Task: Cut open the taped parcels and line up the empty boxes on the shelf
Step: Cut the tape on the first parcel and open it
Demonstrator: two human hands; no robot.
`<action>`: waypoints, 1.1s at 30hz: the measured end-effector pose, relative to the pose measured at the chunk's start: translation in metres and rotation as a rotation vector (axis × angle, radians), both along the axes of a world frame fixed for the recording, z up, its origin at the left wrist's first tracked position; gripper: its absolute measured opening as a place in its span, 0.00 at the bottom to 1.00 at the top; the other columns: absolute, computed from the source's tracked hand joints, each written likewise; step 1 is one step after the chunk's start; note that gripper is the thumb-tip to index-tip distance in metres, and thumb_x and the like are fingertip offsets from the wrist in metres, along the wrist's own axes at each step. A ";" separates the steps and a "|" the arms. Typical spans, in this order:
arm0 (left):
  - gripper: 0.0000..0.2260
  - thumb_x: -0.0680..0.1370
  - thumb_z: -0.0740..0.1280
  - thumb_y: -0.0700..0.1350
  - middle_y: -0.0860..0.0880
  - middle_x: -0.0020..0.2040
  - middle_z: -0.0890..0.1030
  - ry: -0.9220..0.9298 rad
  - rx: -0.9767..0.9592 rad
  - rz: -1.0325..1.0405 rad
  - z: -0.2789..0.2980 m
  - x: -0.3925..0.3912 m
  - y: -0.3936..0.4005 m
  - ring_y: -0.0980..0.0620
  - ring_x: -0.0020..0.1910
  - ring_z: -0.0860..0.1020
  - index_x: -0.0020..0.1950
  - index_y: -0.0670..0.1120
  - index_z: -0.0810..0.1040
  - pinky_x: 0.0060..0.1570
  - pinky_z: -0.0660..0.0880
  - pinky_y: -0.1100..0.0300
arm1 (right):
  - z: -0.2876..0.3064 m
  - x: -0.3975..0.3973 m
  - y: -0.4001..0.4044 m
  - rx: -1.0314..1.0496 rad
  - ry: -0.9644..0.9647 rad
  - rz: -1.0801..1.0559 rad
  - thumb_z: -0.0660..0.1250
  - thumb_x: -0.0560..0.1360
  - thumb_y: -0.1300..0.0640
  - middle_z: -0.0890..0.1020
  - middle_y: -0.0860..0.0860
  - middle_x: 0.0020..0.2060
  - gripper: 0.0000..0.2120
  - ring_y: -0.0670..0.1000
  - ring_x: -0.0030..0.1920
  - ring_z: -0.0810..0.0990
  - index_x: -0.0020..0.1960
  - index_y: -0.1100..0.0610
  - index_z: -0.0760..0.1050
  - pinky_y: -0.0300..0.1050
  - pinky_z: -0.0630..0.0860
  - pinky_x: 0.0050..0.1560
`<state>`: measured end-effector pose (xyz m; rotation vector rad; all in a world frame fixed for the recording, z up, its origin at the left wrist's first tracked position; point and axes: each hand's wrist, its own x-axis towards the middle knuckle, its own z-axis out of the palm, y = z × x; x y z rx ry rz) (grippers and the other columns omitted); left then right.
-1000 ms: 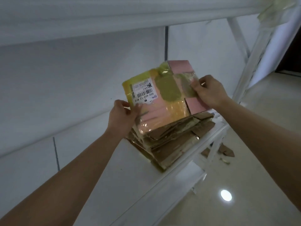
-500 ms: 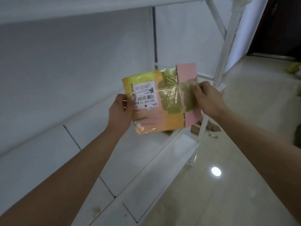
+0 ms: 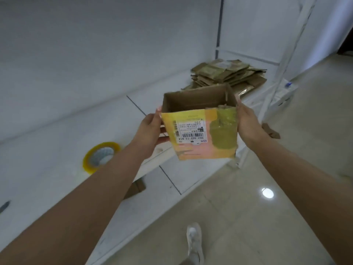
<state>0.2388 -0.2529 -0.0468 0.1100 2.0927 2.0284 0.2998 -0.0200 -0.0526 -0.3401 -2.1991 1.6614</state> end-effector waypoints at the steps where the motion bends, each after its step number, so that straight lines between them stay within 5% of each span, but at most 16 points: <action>1: 0.23 0.82 0.54 0.60 0.45 0.49 0.82 -0.007 0.001 0.007 0.000 0.010 -0.010 0.50 0.44 0.81 0.60 0.42 0.74 0.41 0.80 0.57 | 0.006 0.005 -0.013 -0.046 -0.017 0.021 0.48 0.81 0.36 0.82 0.43 0.38 0.25 0.43 0.44 0.80 0.43 0.46 0.79 0.45 0.75 0.58; 6: 0.24 0.78 0.58 0.67 0.52 0.56 0.83 -0.014 -0.072 0.024 0.019 0.046 -0.083 0.51 0.60 0.78 0.63 0.54 0.78 0.63 0.73 0.47 | 0.028 0.013 -0.088 -0.401 -0.084 0.278 0.50 0.78 0.33 0.87 0.50 0.42 0.29 0.49 0.46 0.85 0.47 0.50 0.84 0.46 0.79 0.52; 11: 0.10 0.81 0.61 0.55 0.53 0.37 0.82 0.026 0.083 0.109 0.046 0.067 -0.168 0.53 0.41 0.81 0.49 0.52 0.78 0.44 0.80 0.54 | 0.047 0.006 -0.175 -0.517 -0.053 0.511 0.45 0.82 0.39 0.87 0.52 0.41 0.33 0.49 0.43 0.86 0.44 0.52 0.86 0.42 0.81 0.45; 15: 0.14 0.80 0.63 0.56 0.48 0.46 0.83 0.071 0.062 0.181 0.053 0.070 -0.247 0.48 0.49 0.81 0.58 0.48 0.77 0.52 0.79 0.44 | 0.052 -0.013 -0.247 -0.402 -0.070 0.563 0.46 0.82 0.38 0.87 0.49 0.45 0.28 0.48 0.51 0.85 0.49 0.49 0.82 0.46 0.77 0.60; 19: 0.19 0.79 0.63 0.58 0.47 0.48 0.83 0.069 0.055 0.270 0.046 0.063 -0.318 0.48 0.51 0.82 0.62 0.46 0.77 0.54 0.79 0.43 | 0.050 -0.032 -0.326 -0.412 -0.093 0.607 0.47 0.82 0.37 0.87 0.49 0.40 0.28 0.47 0.44 0.85 0.48 0.50 0.82 0.40 0.80 0.50; 22: 0.18 0.79 0.63 0.59 0.47 0.47 0.84 0.040 0.049 0.302 0.038 0.054 -0.374 0.47 0.51 0.82 0.59 0.47 0.78 0.49 0.81 0.45 | 0.043 -0.044 -0.385 -0.496 -0.135 0.614 0.51 0.78 0.33 0.86 0.56 0.48 0.31 0.54 0.50 0.85 0.49 0.54 0.84 0.50 0.79 0.57; 25: 0.18 0.76 0.65 0.60 0.47 0.46 0.84 0.007 0.024 0.283 0.019 0.053 -0.422 0.47 0.49 0.83 0.57 0.48 0.78 0.44 0.81 0.48 | 0.020 -0.049 -0.432 -0.573 -0.190 0.609 0.48 0.81 0.36 0.86 0.55 0.43 0.31 0.52 0.44 0.86 0.54 0.57 0.81 0.45 0.82 0.47; 30: 0.28 0.76 0.59 0.66 0.43 0.51 0.84 -0.107 -0.095 0.151 -0.019 0.039 -0.468 0.45 0.52 0.82 0.66 0.49 0.75 0.52 0.80 0.42 | -0.024 -0.042 -0.470 -0.676 -0.221 0.524 0.47 0.82 0.37 0.87 0.53 0.42 0.30 0.49 0.42 0.86 0.59 0.57 0.79 0.41 0.82 0.40; 33: 0.18 0.81 0.59 0.60 0.43 0.55 0.82 -0.176 -0.151 0.126 -0.035 0.024 -0.474 0.46 0.52 0.81 0.66 0.52 0.72 0.49 0.80 0.45 | -0.043 -0.037 -0.479 -0.729 -0.220 0.491 0.46 0.83 0.41 0.87 0.50 0.38 0.27 0.47 0.38 0.86 0.52 0.55 0.78 0.38 0.80 0.35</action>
